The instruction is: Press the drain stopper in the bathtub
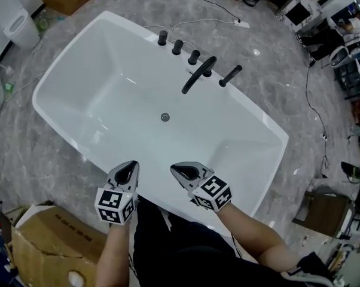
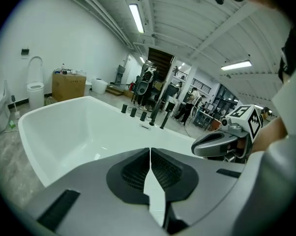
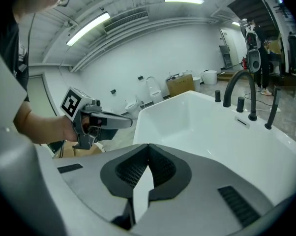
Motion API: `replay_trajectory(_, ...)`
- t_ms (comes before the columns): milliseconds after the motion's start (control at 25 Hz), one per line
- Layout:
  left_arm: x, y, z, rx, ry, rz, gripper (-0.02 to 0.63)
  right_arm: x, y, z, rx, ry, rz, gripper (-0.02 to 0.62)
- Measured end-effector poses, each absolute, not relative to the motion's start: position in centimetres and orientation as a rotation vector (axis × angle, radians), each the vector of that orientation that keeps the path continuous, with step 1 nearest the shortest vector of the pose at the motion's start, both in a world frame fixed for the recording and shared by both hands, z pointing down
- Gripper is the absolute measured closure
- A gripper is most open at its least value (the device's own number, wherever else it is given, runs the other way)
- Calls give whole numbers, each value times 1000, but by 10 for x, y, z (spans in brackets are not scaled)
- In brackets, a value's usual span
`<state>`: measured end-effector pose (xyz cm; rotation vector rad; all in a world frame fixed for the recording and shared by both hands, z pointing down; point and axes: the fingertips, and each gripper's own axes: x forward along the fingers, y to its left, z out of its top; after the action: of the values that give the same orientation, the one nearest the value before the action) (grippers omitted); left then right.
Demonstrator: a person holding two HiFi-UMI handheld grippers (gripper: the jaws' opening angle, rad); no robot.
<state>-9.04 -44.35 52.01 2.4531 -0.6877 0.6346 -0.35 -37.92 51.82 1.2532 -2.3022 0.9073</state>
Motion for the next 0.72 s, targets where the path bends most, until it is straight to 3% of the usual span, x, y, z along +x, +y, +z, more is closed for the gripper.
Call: replay_trajectory(720, -49, -515, 717, 2337, -598, 699, 583, 7, -463, 725, 1236, -2182, 1041, 580)
